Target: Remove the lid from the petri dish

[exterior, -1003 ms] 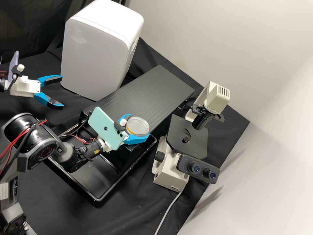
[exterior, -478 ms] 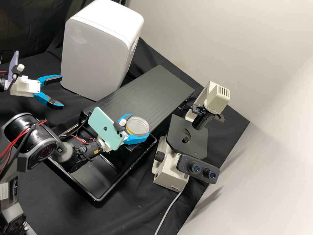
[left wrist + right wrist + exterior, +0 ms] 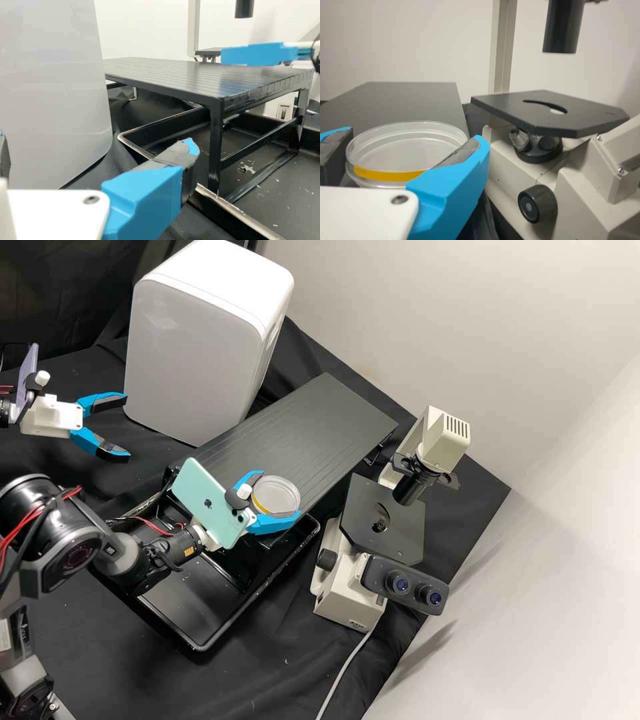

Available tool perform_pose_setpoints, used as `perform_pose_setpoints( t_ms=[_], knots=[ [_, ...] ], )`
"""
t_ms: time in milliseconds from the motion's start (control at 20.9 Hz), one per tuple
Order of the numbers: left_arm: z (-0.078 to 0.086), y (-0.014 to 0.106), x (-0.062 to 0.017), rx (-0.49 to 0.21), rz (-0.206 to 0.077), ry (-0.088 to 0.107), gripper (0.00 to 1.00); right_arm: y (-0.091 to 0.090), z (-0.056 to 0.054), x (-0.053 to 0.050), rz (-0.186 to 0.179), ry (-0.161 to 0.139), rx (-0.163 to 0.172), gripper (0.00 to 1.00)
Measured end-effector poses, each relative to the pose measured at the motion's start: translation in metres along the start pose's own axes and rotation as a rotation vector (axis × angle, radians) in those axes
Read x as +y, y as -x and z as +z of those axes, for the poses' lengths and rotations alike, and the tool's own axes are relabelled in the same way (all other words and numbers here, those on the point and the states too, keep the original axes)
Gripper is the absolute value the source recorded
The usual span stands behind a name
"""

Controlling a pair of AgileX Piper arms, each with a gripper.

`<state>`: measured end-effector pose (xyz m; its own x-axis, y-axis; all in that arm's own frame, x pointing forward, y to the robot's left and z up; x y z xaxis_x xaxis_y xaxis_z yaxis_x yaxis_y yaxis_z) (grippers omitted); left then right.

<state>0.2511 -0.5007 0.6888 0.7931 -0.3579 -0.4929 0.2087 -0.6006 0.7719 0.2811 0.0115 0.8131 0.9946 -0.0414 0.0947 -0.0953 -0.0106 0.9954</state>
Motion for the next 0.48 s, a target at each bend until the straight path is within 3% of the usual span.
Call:
perform_pose_setpoints(
  t_ms=[191,478],
  knots=[
    [-0.0001,0.0000,0.0000,0.001,0.000,0.001,1.00,0.0024,-0.0047,0.0051,0.021,-0.008,0.022,0.00],
    [-0.0002,0.0000,0.0001,0.002,0.001,0.001,1.00,0.0022,-0.0041,0.0043,0.019,-0.007,0.023,0.00]
  ],
)
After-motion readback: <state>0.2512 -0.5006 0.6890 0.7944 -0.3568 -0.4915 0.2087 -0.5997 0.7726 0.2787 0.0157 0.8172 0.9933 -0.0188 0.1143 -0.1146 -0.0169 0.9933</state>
